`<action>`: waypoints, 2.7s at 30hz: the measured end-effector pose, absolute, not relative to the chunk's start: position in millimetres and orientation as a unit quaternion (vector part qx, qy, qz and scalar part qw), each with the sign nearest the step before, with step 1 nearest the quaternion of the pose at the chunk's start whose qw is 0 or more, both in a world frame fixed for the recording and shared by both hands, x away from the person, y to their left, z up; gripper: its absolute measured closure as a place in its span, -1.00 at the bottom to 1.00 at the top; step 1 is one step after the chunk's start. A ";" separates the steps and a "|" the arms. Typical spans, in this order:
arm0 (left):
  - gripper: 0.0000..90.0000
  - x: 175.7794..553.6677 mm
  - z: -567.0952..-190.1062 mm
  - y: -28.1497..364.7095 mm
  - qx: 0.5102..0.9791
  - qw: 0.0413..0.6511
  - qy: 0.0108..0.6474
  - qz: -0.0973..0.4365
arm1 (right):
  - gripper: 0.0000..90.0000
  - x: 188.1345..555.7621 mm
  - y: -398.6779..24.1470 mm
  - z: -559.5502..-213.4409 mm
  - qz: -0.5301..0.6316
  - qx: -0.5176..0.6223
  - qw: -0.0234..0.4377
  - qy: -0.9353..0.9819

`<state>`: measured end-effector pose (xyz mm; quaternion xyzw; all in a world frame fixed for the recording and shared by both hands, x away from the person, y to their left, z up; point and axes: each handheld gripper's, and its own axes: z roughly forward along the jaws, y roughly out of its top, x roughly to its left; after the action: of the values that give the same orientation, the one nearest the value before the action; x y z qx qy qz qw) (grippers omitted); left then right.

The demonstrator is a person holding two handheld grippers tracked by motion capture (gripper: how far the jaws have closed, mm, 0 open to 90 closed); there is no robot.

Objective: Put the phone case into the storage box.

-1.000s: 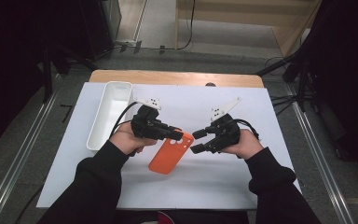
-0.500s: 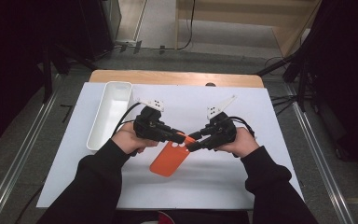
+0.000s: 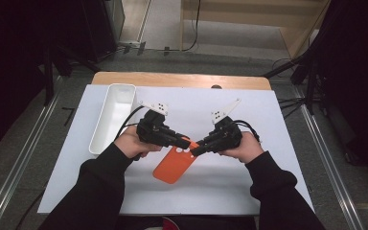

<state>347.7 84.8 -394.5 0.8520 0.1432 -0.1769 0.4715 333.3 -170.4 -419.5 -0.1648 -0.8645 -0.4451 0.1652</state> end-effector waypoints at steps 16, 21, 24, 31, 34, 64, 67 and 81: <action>-0.03 346.6 -388.8 87.1 0.848 0.487 0.140 -0.154 | 0.67 330.1 -166.4 -415.1 -0.425 -0.174 0.167 -0.873; -0.44 346.9 -384.2 91.8 0.846 0.497 0.152 -0.117 | 0.67 330.6 -165.5 -418.1 -0.419 -0.186 0.173 -0.872; -0.49 346.9 -384.0 93.2 0.848 0.498 0.151 -0.097 | 0.67 331.5 -165.8 -418.8 -0.418 -0.194 0.173 -0.871; -0.49 353.7 -386.2 97.8 0.845 0.492 0.191 -0.087 | 0.66 333.9 -171.8 -417.1 -0.415 -0.228 0.177 -0.863; -0.49 354.2 -385.5 99.1 0.844 0.493 0.195 -0.082 | 0.66 335.8 -173.6 -418.3 -0.409 -0.241 0.178 -0.862; -0.73 340.9 -398.1 101.7 0.850 0.475 0.225 -0.039 | 0.67 348.9 -190.0 -414.5 -0.414 -0.359 0.173 -0.818; -0.80 338.3 -401.3 98.1 0.855 0.465 0.227 -0.024 | 0.67 349.9 -190.4 -413.7 -0.415 -0.365 0.173 -0.815; -0.80 331.5 -407.9 92.5 0.858 0.461 0.227 0.027 | 0.67 353.4 -193.6 -414.0 -0.418 -0.387 0.183 -0.801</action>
<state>331.5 92.5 -407.9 0.8575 0.2267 0.0267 0.4610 353.4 -193.6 -414.0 -0.3871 -0.8012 -0.4181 0.1830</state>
